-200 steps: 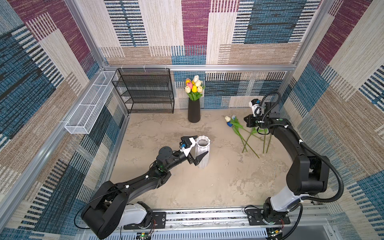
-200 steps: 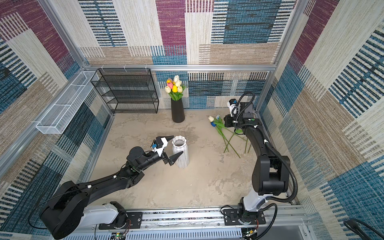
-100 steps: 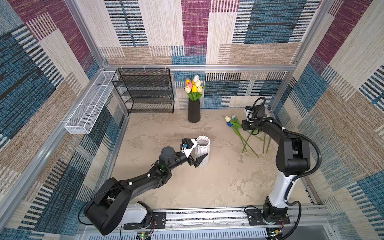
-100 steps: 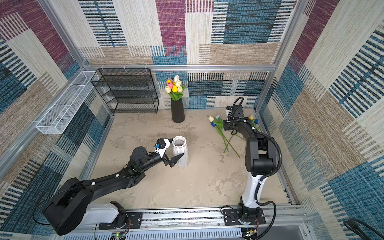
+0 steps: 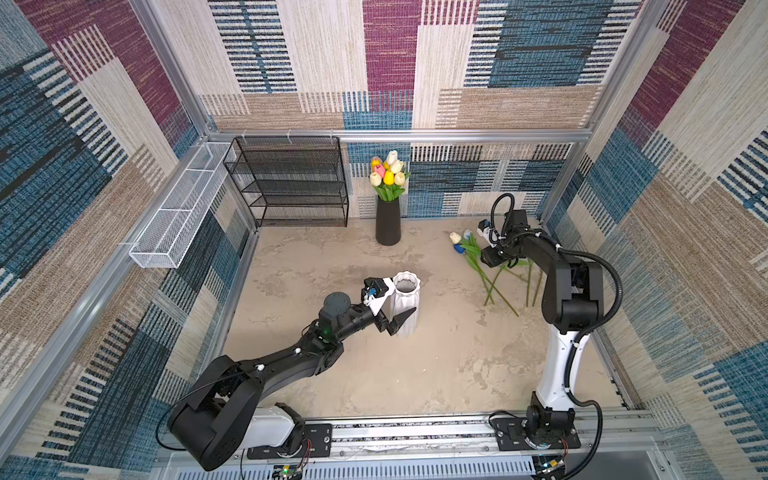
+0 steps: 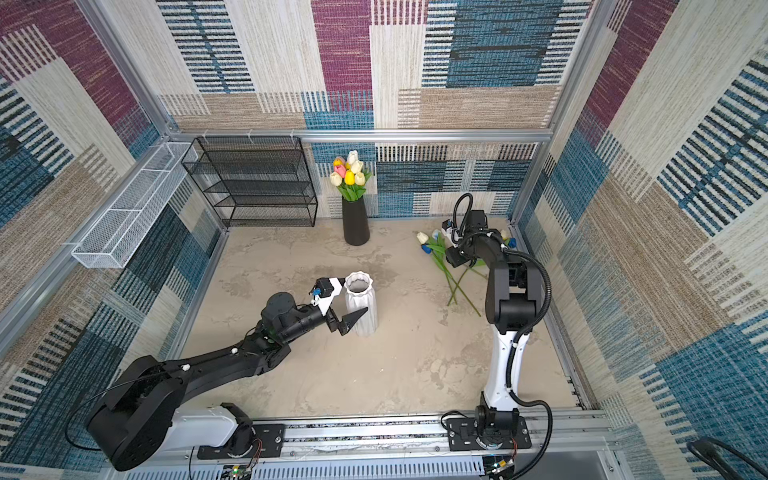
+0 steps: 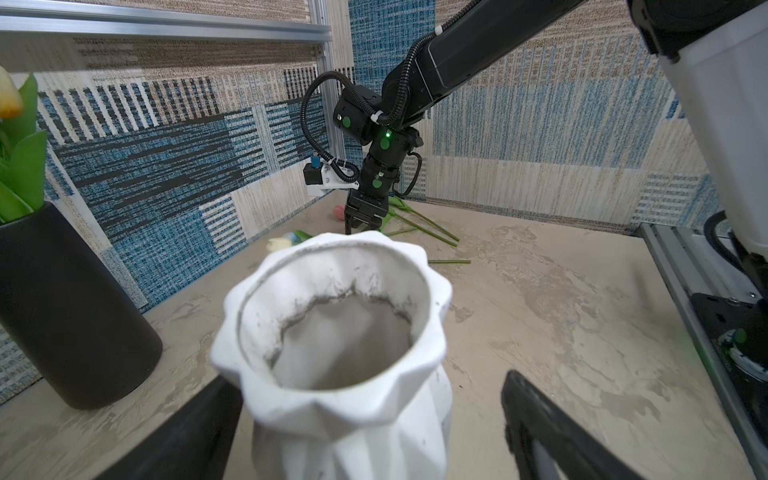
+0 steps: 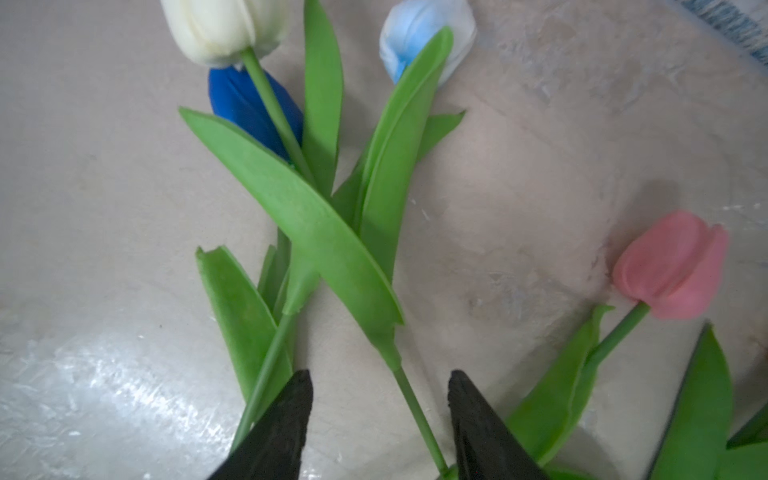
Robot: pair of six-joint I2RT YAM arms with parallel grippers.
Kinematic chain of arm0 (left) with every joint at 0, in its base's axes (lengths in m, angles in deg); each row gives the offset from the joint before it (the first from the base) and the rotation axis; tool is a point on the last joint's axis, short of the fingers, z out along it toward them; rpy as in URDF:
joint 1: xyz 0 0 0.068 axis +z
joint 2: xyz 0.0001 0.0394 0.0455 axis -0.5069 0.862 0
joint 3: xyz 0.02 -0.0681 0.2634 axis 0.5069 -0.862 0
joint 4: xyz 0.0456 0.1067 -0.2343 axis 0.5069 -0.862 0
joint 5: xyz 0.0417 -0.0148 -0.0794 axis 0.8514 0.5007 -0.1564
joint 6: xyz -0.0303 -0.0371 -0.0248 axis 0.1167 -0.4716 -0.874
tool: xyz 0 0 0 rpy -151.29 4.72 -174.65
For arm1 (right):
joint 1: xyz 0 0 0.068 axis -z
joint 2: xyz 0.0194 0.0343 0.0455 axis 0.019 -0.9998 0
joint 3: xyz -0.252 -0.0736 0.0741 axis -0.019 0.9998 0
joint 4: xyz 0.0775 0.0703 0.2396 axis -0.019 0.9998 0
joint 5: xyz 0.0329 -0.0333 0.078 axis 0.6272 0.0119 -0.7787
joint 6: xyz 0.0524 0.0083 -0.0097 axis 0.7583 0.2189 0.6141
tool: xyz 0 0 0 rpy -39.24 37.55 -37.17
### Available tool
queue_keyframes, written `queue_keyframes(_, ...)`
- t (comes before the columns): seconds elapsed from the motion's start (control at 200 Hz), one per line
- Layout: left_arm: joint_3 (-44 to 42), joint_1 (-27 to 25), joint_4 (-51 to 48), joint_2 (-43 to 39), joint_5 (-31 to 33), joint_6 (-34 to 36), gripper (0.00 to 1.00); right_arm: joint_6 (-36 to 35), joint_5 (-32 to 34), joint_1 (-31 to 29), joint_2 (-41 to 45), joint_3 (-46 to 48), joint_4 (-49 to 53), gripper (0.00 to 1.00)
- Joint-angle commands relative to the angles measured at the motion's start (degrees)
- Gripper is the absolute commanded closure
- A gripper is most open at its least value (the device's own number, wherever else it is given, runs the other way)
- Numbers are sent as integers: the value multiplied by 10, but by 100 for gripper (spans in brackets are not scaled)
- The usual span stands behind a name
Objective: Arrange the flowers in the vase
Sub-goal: 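Close the right gripper on the white tulip stem and lift it upright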
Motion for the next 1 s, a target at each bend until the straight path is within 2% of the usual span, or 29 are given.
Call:
queue_keyframes(0.0,5,0,-2,-3,6,19,0,-38,31,0,-7,7,-35,45)
queue_keyframes(0.06,6,0,-3,-2,6,20,0,-47,29,0,-12,4,-39,48)
queue_keyframes(0.3,5,0,0,-1,11,17,0,-76,7,0,-28,17,-61,76)
queue_keyframes(0.486,8,0,-4,-6,14,18,0,-89,-26,0,-13,17,-62,91)
queue_keyframes(0.776,3,0,-2,-22,20,18,0,-98,-65,0,65,40,-101,98)
queue_keyframes(0.997,-7,0,-3,-39,24,16,0,-72,-156,1,183,143,-206,100)
